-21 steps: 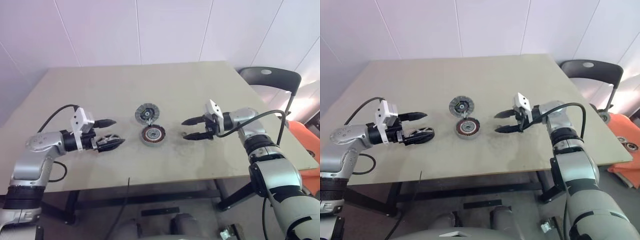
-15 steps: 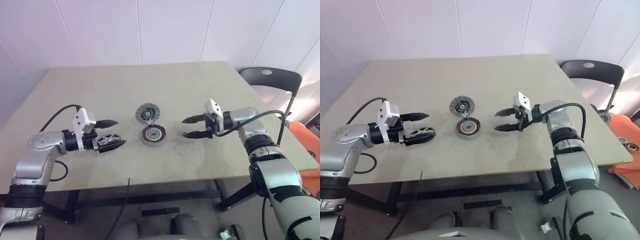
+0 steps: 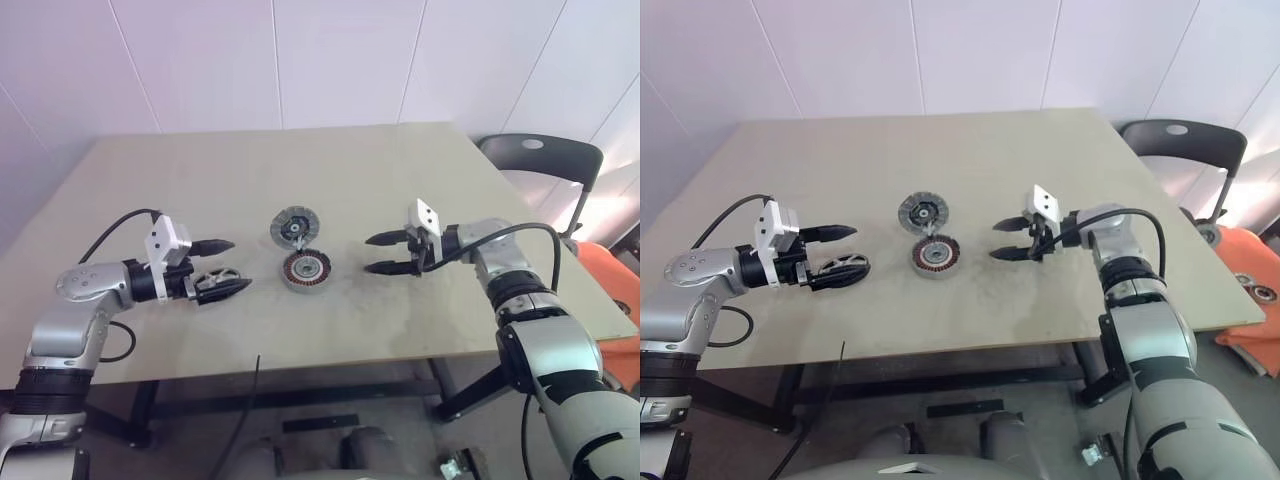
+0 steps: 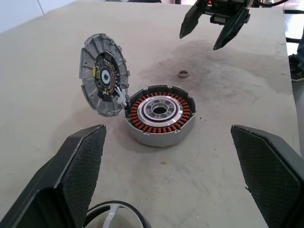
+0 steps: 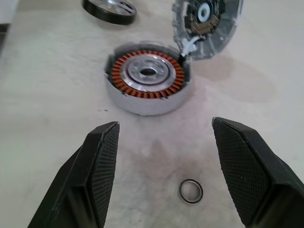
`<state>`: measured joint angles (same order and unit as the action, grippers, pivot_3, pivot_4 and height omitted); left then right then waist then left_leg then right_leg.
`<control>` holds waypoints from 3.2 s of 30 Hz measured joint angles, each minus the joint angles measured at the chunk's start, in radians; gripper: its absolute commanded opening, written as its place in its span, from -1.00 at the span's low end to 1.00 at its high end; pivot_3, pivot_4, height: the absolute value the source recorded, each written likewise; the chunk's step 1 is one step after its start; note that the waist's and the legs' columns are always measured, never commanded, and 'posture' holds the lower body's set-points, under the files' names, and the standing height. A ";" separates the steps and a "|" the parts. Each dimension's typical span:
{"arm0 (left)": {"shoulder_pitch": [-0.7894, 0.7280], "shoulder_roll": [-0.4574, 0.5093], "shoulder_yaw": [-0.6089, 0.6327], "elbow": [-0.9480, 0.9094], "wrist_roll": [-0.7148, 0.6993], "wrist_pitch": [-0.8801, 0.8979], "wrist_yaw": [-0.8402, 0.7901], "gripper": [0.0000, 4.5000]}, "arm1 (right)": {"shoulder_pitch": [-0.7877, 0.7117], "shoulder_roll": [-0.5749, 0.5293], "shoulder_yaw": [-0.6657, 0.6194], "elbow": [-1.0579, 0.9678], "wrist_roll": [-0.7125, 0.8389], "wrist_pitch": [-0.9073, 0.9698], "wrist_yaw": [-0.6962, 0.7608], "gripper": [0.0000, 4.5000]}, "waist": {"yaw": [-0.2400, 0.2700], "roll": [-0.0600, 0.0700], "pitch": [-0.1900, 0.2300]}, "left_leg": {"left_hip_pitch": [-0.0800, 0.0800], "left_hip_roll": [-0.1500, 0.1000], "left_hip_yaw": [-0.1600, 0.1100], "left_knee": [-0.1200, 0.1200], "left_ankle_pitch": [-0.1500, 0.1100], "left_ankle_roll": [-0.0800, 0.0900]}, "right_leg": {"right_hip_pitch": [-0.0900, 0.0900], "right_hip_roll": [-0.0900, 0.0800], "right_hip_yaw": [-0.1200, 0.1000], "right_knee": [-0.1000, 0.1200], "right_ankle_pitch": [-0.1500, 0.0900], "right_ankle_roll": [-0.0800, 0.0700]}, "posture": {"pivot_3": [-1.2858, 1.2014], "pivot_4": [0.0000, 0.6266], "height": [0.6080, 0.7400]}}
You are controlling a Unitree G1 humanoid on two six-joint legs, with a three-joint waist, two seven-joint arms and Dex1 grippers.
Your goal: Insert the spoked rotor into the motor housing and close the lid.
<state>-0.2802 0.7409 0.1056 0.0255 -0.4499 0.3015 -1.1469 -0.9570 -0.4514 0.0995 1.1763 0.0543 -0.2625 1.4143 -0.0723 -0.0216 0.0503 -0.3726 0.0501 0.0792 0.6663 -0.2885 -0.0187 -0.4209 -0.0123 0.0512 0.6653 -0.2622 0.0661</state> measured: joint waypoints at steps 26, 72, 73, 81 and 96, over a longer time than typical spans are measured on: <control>0.016 0.000 0.009 -0.035 -0.014 0.024 0.040 0.99 | 0.018 0.041 0.000 0.119 -0.121 -0.058 -0.299 0.46 | -0.001 0.000 0.000 | 0.000 0.000 0.000 0.000 0.000 0.000 | 0.000 0.000 0.000 0.000 0.000 0.000 | 0.03 -1.00 1.00; 0.079 -0.013 0.011 -0.071 -0.017 0.019 0.112 1.00 | 0.093 0.124 -0.069 0.121 -0.144 0.017 -0.328 0.08 | -0.037 -0.003 -0.002 | 0.018 0.001 -0.001 -0.002 0.000 0.000 | 0.017 0.000 0.001 -0.002 0.000 0.000 | 0.03 -1.00 1.00; 0.079 -0.013 0.013 -0.071 -0.017 0.019 0.113 1.00 | 0.093 0.131 -0.082 0.121 -0.131 0.034 -0.330 0.08 | -0.039 -0.003 -0.002 | 0.018 0.001 -0.002 -0.002 0.000 0.000 | 0.017 0.000 0.001 -0.002 0.000 0.000 | 0.03 -1.00 1.00; 0.081 -0.023 0.026 -0.068 -0.017 0.013 0.116 1.00 | 0.084 0.207 -0.164 0.120 -0.047 0.168 -0.355 0.08 | -0.054 -0.003 -0.002 | 0.017 0.001 -0.002 -0.002 0.000 0.000 | 0.017 0.000 0.001 -0.002 0.000 0.000 | 0.03 -1.00 1.00; 0.099 -0.034 0.026 -0.067 -0.016 -0.006 0.127 1.00 | 0.085 0.195 -0.136 0.119 -0.076 0.123 -0.353 0.08 | -0.052 -0.003 -0.002 | 0.017 0.001 -0.002 -0.002 0.000 0.000 | 0.016 0.000 0.001 -0.002 0.000 0.000 | 0.03 -1.00 1.00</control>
<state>-0.1815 0.7066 0.1319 -0.0413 -0.4657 0.2957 -1.0201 -0.8721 -0.2565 -0.0363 1.2950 -0.0217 -0.1391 1.0612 -0.1245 -0.0246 0.0481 -0.3558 0.0508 0.0772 0.6640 -0.2887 -0.0187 -0.4044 -0.0127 0.0519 0.6630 -0.2626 0.0662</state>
